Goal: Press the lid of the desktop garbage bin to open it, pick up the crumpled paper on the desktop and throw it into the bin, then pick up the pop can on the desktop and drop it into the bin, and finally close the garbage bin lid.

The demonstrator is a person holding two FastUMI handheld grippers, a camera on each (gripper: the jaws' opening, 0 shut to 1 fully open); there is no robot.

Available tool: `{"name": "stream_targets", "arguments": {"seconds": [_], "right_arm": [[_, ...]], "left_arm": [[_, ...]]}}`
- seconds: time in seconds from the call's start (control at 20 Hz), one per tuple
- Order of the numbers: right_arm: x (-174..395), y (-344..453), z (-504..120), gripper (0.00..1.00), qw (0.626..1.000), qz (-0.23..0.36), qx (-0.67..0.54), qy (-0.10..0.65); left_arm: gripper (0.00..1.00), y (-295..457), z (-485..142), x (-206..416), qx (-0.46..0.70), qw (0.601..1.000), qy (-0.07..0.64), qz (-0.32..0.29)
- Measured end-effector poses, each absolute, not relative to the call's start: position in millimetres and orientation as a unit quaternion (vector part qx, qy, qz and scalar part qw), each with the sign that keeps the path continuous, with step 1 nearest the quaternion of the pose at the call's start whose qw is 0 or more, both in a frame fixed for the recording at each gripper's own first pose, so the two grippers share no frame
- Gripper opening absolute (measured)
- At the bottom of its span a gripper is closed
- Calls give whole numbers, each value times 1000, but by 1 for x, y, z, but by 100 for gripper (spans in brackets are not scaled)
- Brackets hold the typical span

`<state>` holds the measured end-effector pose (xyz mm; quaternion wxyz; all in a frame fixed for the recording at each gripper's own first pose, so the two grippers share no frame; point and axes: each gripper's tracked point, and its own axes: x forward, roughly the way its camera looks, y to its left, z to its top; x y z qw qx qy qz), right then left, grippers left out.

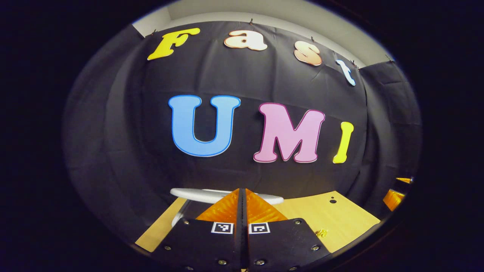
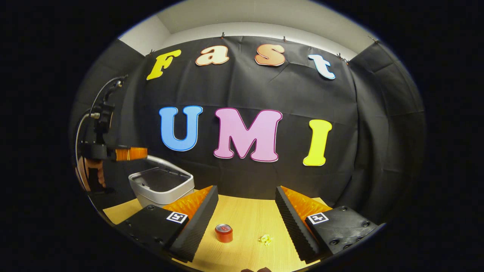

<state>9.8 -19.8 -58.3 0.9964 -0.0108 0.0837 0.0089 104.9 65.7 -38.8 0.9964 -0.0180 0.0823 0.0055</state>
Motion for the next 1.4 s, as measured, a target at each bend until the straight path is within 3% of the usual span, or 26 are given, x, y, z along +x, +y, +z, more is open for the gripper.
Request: {"name": "stream_targets", "arguments": {"seconds": [0.45, 0.55, 0.6, 0.75, 1.1, 1.4], "right_arm": [[7, -40, -62, 98, 995, -20, 9, 93], [7, -43, -63, 98, 995, -24, 9, 93], [7, -45, -64, 98, 995, -25, 8, 93], [6, -44, -70, 98, 994, -22, 10, 105], [8, -56, -76, 98, 993, -32, 4, 111], [38, -76, -117, 99, 988, -43, -19, 150]], "left_arm": [[2, 43, 10, 65, -3, 1000, 0, 4], [6, 25, 7, 60, -13, 1000, -5, -7], [14, 13, 5, 57, -17, 1000, -3, -22], [82, -6, -15, 54, 5, 999, 23, -40], [85, -43, -24, 44, 7, 998, 23, -61], [85, -44, -33, 36, -14, 998, 26, -56]]}}
